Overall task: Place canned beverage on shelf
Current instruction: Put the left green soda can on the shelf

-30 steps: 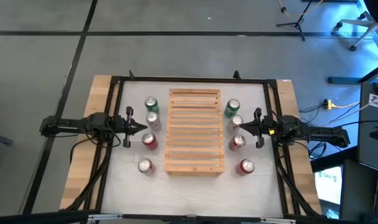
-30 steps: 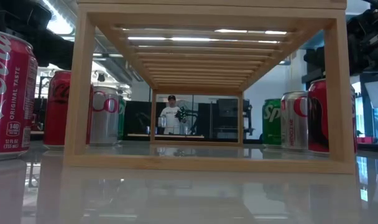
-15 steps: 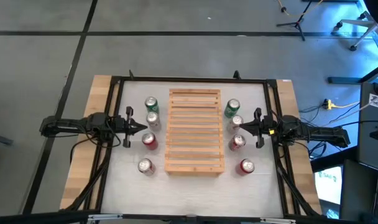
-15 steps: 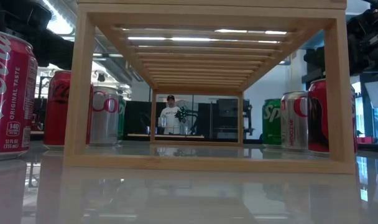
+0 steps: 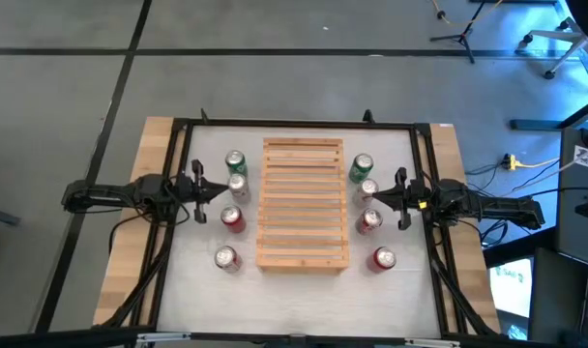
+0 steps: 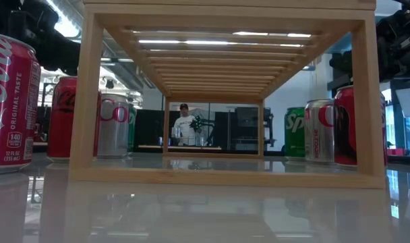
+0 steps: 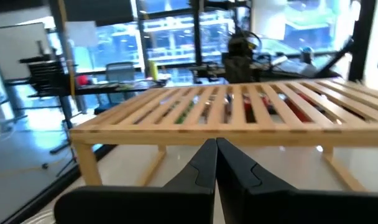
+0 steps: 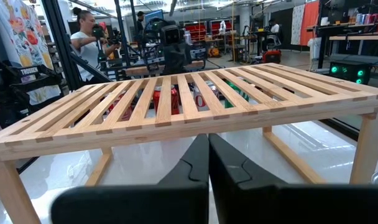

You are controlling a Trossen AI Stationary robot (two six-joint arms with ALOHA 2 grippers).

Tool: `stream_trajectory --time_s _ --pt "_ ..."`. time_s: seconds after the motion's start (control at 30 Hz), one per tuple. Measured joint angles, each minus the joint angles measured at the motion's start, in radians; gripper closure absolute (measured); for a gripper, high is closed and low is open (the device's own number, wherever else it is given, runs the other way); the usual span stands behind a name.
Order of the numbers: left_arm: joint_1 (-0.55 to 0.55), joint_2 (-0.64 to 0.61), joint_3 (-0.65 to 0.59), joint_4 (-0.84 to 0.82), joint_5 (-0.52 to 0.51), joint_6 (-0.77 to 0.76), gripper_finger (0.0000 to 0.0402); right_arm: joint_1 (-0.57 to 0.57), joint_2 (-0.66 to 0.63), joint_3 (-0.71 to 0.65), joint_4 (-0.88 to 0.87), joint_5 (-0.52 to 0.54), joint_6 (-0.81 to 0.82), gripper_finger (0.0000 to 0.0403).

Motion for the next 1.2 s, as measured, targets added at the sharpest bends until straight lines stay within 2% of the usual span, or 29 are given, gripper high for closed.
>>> stream_trajectory --time_s 0.3,0.47,0.6,0.87,1.07,1.2 --pt "0.000 0.000 0.000 0.002 -0.029 -0.201 0.0390 0.000 0.000 0.000 0.000 0.001 0.000 0.0403" --pt "0.000 0.000 0.000 0.005 -0.110 -0.283 0.0340 0.000 0.000 0.000 0.000 0.001 0.000 0.0403" --pt "0.000 0.000 0.000 0.005 -0.133 -0.292 0.0293 0.000 0.000 0.000 0.000 0.001 0.000 0.0403" --pt "0.000 0.002 0.000 0.004 -0.283 -0.365 0.0208 0.000 0.000 0.000 0.000 0.001 0.000 0.0403" --pt "0.000 0.002 0.000 0.004 -0.305 -0.373 0.0165 0.000 0.000 0.000 0.000 0.002 0.000 0.0403" --pt "0.000 0.002 0.000 0.004 -0.396 -0.427 0.0149 0.000 0.000 0.000 0.000 0.002 0.000 0.0403"
